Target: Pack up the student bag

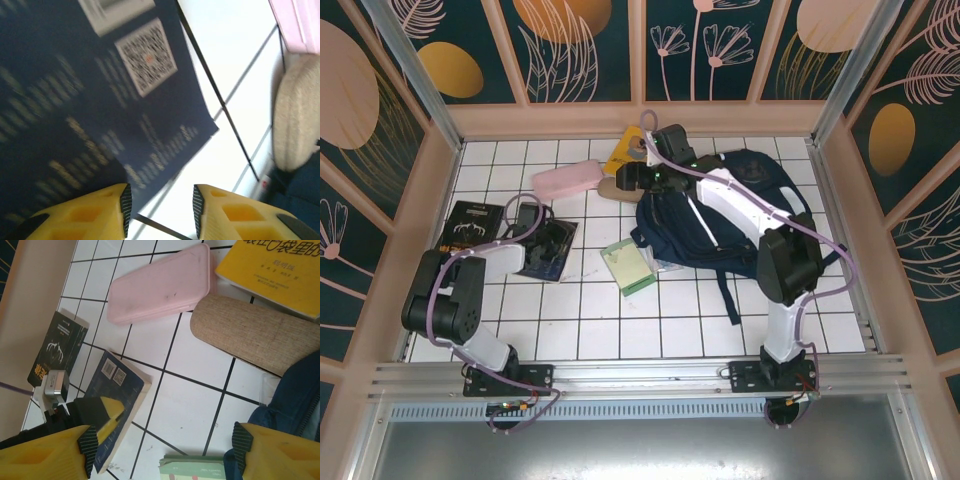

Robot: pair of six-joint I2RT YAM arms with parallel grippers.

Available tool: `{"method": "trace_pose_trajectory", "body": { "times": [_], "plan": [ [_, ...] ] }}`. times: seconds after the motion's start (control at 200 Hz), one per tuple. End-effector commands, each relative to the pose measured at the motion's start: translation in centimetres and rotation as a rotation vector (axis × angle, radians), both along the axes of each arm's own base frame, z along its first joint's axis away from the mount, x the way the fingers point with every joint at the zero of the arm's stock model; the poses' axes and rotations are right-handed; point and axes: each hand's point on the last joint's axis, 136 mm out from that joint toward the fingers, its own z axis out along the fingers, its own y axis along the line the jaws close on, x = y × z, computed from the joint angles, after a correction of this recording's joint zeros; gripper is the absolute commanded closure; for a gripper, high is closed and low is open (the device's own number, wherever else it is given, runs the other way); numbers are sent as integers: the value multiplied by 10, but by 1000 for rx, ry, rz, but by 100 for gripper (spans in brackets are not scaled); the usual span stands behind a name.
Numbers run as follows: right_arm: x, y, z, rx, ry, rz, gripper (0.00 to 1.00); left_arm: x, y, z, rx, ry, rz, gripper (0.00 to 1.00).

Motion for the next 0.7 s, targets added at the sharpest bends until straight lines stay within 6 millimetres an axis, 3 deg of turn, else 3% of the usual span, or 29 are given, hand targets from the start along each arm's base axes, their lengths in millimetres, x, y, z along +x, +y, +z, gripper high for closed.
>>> {"method": "trace_pose_trajectory", "body": {
  "times": [0.0,0.125,0.18,0.39,0.455,0.565,0.695],
  "plan": [
    [1,21,-8,24,24,30,32,30,-12,36,-109,-94,67,58],
    [-8,41,-23,17,53,81,41,40,-1,57,29,-119,21,55],
    [-13,51,-30,3,61,105,43,38,12,57,105,-92,2,54],
    [-35,81,-60,-31,105,198,43,9,102,28,365,56,27,51],
    [-41,90,-68,-39,123,233,43,0,120,19,437,85,16,48],
    [-46,104,-78,-51,130,272,42,-13,133,3,508,137,-13,43],
    [-48,116,-93,-63,154,303,42,-28,130,-17,489,172,-39,42]
  ]
}}
